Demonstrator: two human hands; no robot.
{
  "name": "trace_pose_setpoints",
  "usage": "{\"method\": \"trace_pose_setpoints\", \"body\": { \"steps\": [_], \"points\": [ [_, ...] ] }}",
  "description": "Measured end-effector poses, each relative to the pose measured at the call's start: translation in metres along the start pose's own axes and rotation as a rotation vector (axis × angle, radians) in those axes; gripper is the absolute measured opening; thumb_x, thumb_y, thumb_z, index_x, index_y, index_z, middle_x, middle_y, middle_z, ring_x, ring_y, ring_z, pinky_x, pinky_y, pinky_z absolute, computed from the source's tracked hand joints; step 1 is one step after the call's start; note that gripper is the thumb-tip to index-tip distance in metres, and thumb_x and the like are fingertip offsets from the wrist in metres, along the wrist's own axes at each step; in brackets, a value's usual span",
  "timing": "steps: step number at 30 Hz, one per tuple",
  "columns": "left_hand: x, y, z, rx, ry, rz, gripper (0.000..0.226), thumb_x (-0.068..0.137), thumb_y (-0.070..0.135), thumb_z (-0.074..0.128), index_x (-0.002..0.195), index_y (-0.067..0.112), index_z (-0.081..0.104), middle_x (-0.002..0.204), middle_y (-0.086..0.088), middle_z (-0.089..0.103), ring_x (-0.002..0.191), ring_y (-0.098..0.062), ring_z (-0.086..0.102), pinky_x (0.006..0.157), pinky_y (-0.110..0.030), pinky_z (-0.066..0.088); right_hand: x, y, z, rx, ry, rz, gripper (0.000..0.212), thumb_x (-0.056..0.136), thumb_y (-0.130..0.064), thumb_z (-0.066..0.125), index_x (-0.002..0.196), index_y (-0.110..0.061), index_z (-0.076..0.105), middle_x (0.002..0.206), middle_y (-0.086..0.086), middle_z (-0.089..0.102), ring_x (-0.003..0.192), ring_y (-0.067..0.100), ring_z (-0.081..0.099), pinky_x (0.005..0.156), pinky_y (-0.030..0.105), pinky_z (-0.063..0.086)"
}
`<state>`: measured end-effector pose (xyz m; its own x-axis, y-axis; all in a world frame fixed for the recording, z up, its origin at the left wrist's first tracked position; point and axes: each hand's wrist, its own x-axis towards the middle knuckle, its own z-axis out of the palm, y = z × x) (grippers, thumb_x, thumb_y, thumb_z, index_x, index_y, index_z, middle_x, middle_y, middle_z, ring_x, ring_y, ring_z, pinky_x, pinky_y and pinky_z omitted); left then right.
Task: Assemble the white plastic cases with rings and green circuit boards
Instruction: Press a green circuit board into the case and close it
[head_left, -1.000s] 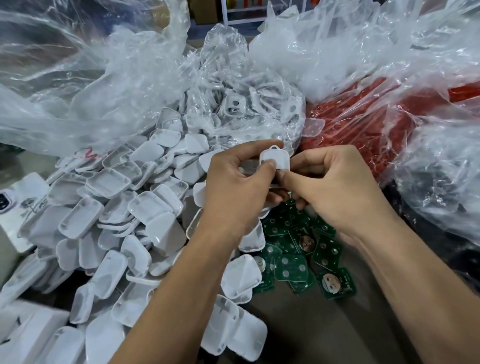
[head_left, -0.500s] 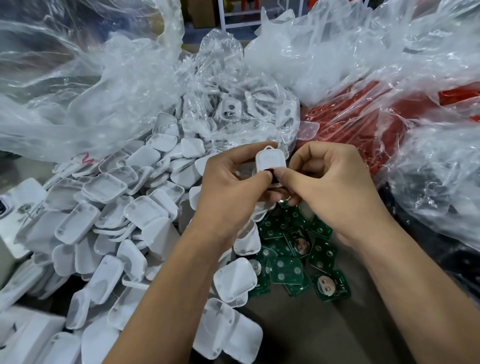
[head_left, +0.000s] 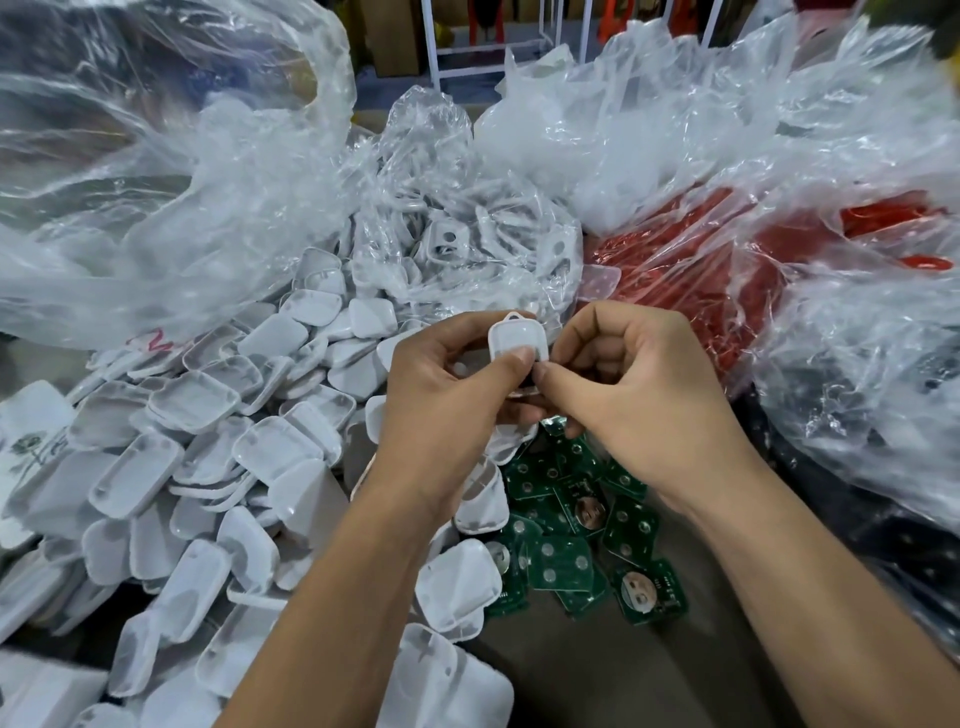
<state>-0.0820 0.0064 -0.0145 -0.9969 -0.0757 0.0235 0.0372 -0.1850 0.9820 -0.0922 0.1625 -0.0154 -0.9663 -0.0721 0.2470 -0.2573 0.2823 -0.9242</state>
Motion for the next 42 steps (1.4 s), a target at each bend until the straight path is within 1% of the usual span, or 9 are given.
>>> {"method": "trace_pose_setpoints", "body": {
  "steps": [3, 7, 12, 18, 28, 33, 37, 39, 42],
  "points": [
    [0.001, -0.002, 0.001, 0.025, 0.008, 0.006, 0.020, 0.094, -0.004, 0.068, 0.109, 0.006, 0.076, 0.086, -0.013, 0.078, 0.064, -0.024, 0.071, 0.055, -0.028, 0.058, 0.000, 0.001, 0.000, -0.042, 0.008, -0.016, 0.017, 0.085, -0.018, 0.083, 0.078, -0.018, 0.068, 0.065, 0.001, 0.071, 0.050, 0.019, 0.066, 0.047, 0.036, 0.055],
    [0.002, 0.000, 0.001, -0.002, -0.005, -0.016, 0.020, 0.095, -0.004, 0.066, 0.111, 0.005, 0.075, 0.079, -0.012, 0.077, 0.055, -0.019, 0.068, 0.055, -0.026, 0.057, -0.001, -0.001, -0.001, 0.083, 0.013, 0.002, 0.016, 0.092, -0.020, 0.079, 0.079, -0.017, 0.070, 0.064, 0.004, 0.071, 0.047, 0.015, 0.064, 0.043, 0.021, 0.048],
    [0.002, 0.002, 0.001, -0.024, -0.016, -0.009, 0.020, 0.096, -0.007, 0.065, 0.110, 0.004, 0.074, 0.074, -0.008, 0.075, 0.048, -0.014, 0.064, 0.053, -0.024, 0.057, 0.000, -0.003, 0.000, 0.105, 0.013, 0.003, 0.019, 0.100, -0.027, 0.070, 0.084, -0.018, 0.072, 0.066, 0.006, 0.071, 0.048, 0.020, 0.065, 0.047, 0.023, 0.049],
    [0.002, 0.003, 0.001, -0.061, -0.004, -0.049, 0.031, 0.095, -0.005, 0.068, 0.117, 0.016, 0.075, 0.082, -0.004, 0.077, 0.057, -0.019, 0.070, 0.057, -0.023, 0.058, 0.001, -0.002, 0.000, 0.174, 0.000, 0.043, 0.018, 0.101, -0.025, 0.068, 0.086, -0.018, 0.074, 0.069, 0.009, 0.073, 0.051, 0.022, 0.065, 0.050, 0.024, 0.052],
    [0.002, 0.007, -0.001, -0.103, 0.007, -0.054, 0.027, 0.097, -0.004, 0.063, 0.107, 0.014, 0.080, 0.088, -0.017, 0.074, 0.057, -0.023, 0.070, 0.054, -0.022, 0.056, 0.000, -0.001, 0.004, 0.157, -0.022, 0.030, 0.019, 0.101, -0.026, 0.069, 0.084, -0.020, 0.073, 0.070, 0.007, 0.073, 0.053, 0.018, 0.064, 0.052, 0.026, 0.054],
    [0.003, 0.005, -0.001, -0.090, 0.048, -0.030, 0.027, 0.097, -0.007, 0.060, 0.102, 0.010, 0.079, 0.086, -0.014, 0.071, 0.055, -0.023, 0.069, 0.052, -0.023, 0.056, -0.001, -0.003, 0.004, 0.143, 0.003, 0.020, 0.021, 0.101, -0.027, 0.068, 0.083, -0.018, 0.073, 0.070, 0.007, 0.073, 0.052, 0.017, 0.063, 0.050, 0.025, 0.053],
    [0.003, 0.004, -0.001, -0.128, 0.032, -0.054, 0.025, 0.099, -0.004, 0.060, 0.103, 0.012, 0.080, 0.086, -0.011, 0.072, 0.056, -0.026, 0.070, 0.053, -0.023, 0.057, 0.007, 0.000, -0.002, -0.186, 0.252, -0.110, 0.015, 0.099, -0.025, 0.069, 0.084, -0.024, 0.072, 0.070, -0.007, 0.071, 0.059, 0.004, 0.064, 0.054, 0.014, 0.049],
    [0.004, 0.005, -0.002, -0.154, 0.013, -0.077, 0.025, 0.100, 0.000, 0.061, 0.104, 0.014, 0.081, 0.089, -0.011, 0.072, 0.061, -0.030, 0.072, 0.056, -0.024, 0.058, 0.020, -0.002, -0.005, -0.456, 0.330, -0.187, 0.004, 0.096, -0.019, 0.071, 0.093, -0.021, 0.073, 0.081, -0.011, 0.071, 0.075, 0.003, 0.066, 0.071, 0.013, 0.051],
    [0.003, 0.007, -0.003, -0.164, -0.016, -0.094, 0.026, 0.095, -0.002, 0.067, 0.108, 0.016, 0.079, 0.100, -0.019, 0.068, 0.074, -0.033, 0.075, 0.066, -0.027, 0.061, 0.046, 0.005, -0.006, -0.829, 0.302, -0.214, 0.023, 0.095, -0.013, 0.070, 0.118, -0.012, 0.072, 0.116, 0.006, 0.069, 0.115, 0.027, 0.060, 0.096, 0.030, 0.045]
  ]
}}
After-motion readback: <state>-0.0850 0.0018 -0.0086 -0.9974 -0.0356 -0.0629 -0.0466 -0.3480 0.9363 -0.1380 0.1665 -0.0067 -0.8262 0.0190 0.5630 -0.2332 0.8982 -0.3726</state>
